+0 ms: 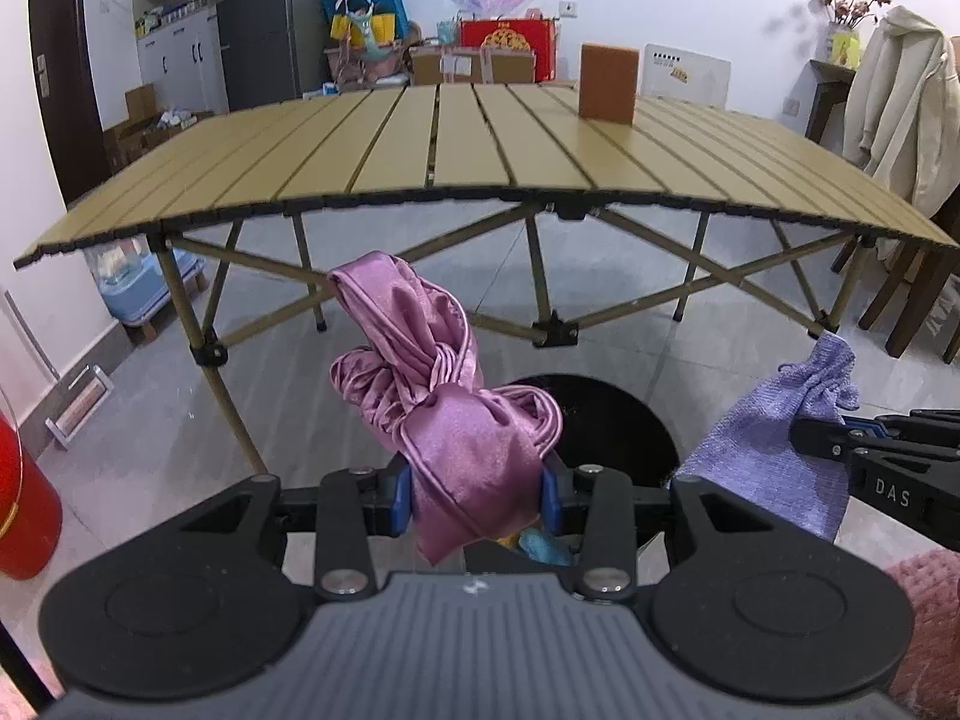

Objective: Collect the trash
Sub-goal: 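Lift the pink cloth and lavender bag off the table and carry them to the bin, then move the left gripper over the bin and open it to drop the pink cloth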

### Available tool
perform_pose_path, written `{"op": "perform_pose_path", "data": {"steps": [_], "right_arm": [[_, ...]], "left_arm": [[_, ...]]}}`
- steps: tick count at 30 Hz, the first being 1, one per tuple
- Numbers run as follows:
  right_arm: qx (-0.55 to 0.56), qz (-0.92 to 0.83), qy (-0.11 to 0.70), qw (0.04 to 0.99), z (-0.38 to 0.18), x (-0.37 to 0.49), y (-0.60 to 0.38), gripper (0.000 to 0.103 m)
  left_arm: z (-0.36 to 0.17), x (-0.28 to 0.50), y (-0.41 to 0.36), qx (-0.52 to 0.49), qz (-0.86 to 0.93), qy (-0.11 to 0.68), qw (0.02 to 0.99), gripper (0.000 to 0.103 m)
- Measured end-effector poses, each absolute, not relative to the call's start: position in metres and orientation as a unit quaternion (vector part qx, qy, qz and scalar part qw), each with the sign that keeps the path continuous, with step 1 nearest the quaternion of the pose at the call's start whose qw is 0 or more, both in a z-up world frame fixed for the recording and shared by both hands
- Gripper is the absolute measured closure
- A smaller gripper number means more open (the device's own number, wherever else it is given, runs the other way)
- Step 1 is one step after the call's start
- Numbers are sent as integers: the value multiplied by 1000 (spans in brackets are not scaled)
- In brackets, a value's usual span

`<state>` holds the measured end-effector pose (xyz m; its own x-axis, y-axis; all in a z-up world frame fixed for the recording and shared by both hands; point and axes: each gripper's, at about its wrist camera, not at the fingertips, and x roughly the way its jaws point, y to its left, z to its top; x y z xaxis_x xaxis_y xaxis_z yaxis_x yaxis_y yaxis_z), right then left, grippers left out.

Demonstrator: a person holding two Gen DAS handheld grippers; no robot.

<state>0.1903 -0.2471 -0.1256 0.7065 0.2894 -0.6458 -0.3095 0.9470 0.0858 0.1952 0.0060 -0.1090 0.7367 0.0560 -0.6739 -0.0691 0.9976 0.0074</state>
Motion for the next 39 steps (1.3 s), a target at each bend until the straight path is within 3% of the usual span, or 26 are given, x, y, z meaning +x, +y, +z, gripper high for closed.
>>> {"op": "perform_pose_path", "data": {"steps": [24, 39], "right_arm": [[-55, 121, 418, 899, -191, 219, -256, 95], [-77, 93, 443, 888, -217, 228, -259, 95]], "left_arm": [[-196, 224, 23, -29, 27, 460, 887, 64], [-214, 237, 22, -23, 26, 497, 867, 64]]}}
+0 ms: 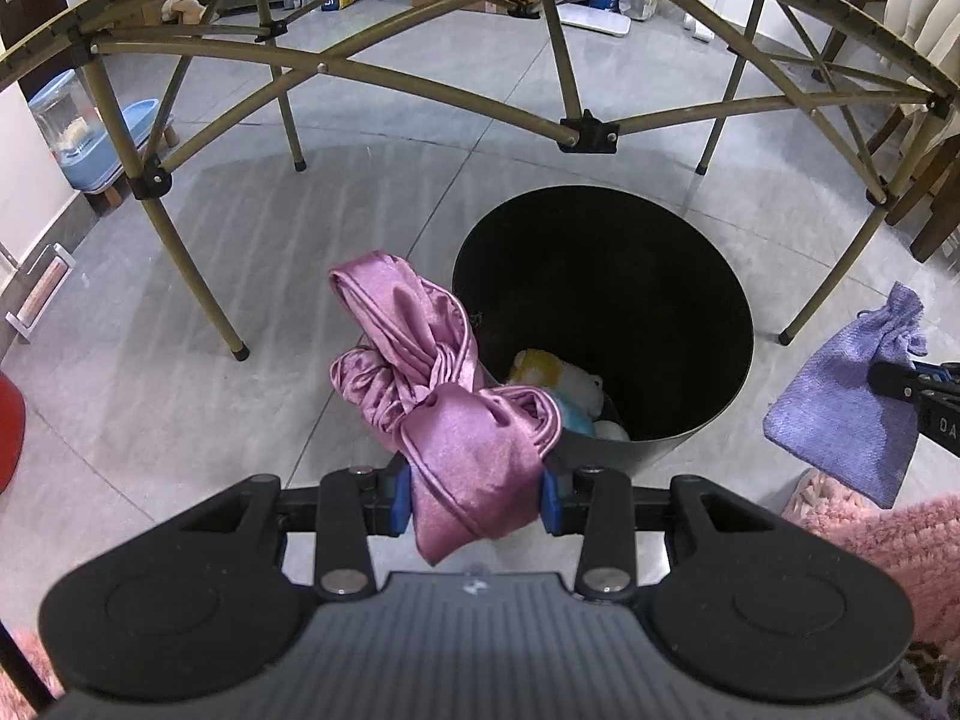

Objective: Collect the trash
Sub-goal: 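Move the left gripper over the bin and open it to drop the pink cloth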

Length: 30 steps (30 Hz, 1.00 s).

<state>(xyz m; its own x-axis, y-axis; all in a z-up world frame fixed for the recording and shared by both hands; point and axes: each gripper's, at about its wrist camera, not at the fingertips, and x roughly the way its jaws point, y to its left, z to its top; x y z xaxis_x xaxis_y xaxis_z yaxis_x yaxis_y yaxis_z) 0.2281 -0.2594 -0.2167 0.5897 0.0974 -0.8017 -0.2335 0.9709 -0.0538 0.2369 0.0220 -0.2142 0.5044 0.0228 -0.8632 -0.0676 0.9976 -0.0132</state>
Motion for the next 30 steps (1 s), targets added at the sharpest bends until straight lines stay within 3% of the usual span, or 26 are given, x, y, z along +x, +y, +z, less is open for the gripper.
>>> {"op": "perform_pose_path", "data": {"steps": [30], "right_arm": [[-84, 58, 429, 898, -214, 236, -264, 95]], "left_arm": [[-206, 288, -32, -38, 24, 500, 865, 64]]}}
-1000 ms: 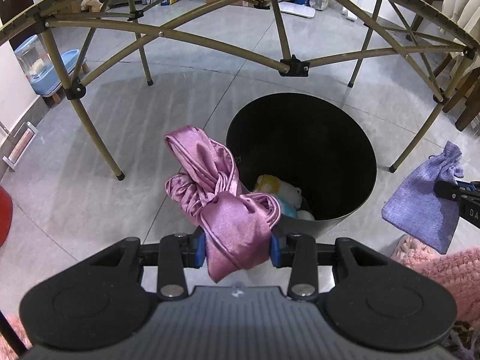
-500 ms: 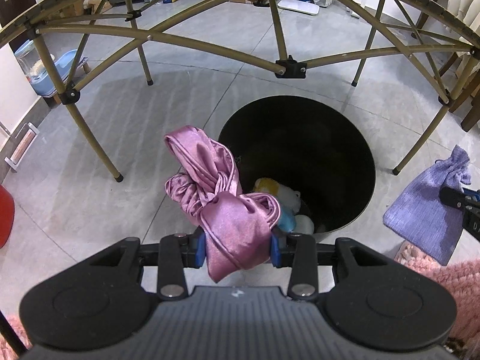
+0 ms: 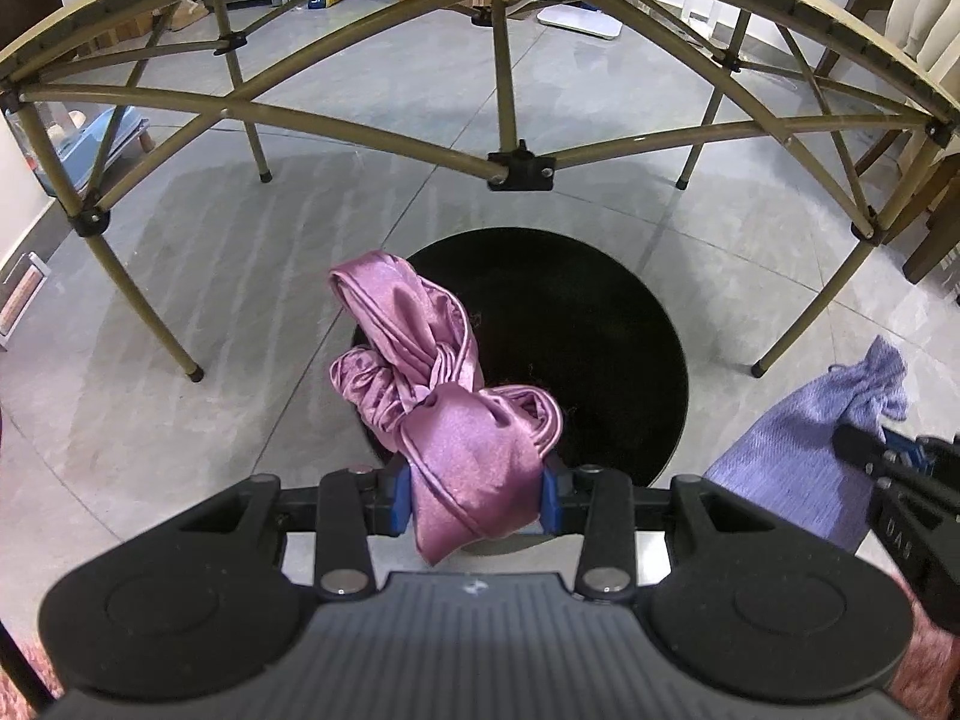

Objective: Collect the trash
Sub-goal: 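Move the left gripper over the bin and open it to drop the pink cloth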

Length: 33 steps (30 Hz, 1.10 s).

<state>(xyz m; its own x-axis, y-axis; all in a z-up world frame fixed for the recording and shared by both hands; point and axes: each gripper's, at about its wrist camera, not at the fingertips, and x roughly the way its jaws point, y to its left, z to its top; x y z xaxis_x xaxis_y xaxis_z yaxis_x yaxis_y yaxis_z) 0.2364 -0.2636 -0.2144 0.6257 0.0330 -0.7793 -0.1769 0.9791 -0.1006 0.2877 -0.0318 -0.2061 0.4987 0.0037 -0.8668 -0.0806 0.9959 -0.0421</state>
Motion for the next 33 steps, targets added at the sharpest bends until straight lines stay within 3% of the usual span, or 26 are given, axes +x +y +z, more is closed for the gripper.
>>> {"op": "perform_pose_path", "data": {"steps": [33], "right_arm": [[-49, -29, 428, 902, -221, 286, -296, 95]], "left_arm": [[-234, 345, -64, -85, 54, 532, 841, 64]]}}
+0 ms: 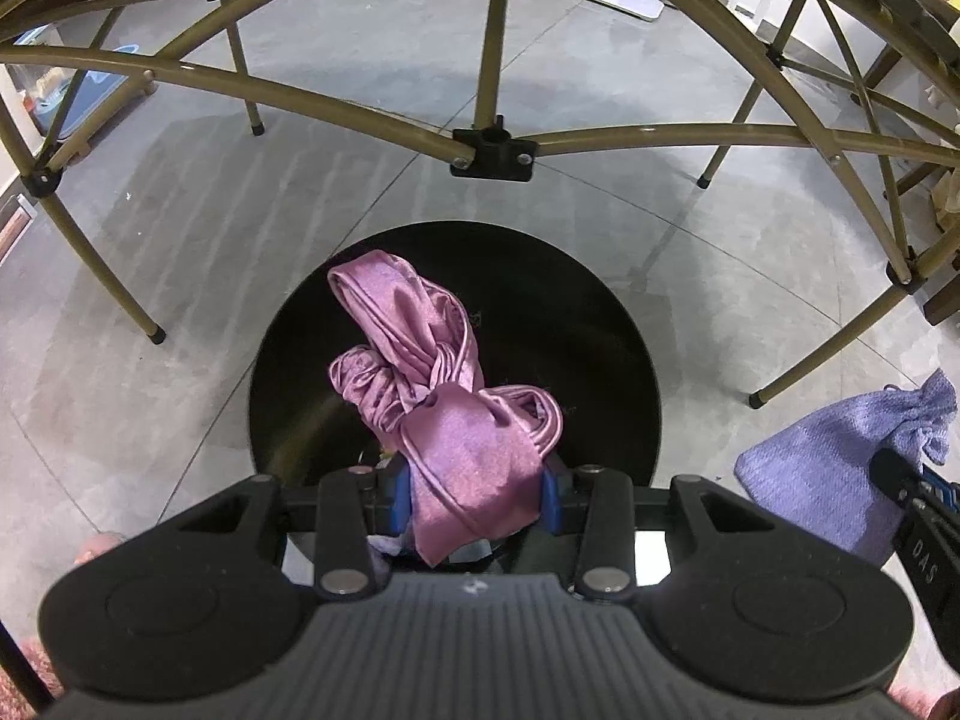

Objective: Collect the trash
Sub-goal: 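Move the left gripper over the bin and open it to drop the pink cloth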

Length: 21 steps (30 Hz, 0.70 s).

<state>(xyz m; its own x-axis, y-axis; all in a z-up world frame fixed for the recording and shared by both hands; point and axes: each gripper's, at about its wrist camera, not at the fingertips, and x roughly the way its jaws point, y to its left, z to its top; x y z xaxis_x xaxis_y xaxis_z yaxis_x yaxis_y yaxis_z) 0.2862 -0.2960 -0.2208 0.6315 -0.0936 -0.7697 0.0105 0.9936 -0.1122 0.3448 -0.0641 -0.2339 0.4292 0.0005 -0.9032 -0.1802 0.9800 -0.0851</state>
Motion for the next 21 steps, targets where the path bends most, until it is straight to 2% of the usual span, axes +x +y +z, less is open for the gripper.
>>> {"op": "perform_pose_path", "data": {"steps": [8, 11, 13, 14, 21], "right_arm": [[-36, -34, 430, 901, -223, 286, -306, 95], [-34, -30, 430, 902, -221, 285, -305, 95], [-34, -29, 428, 903, -220, 285, -304, 95], [-33, -29, 428, 903, -220, 285, -305, 95], [-32, -26, 424, 905, -218, 283, -304, 95]], "left_arm": [[-240, 347, -69, -73, 61, 534, 840, 61], [-238, 346, -67, -73, 68, 530, 842, 43], [-235, 346, -64, -79, 74, 523, 845, 4], [-234, 346, -63, -83, 74, 522, 846, 0], [-232, 346, -64, -67, 81, 529, 842, 0]]}}
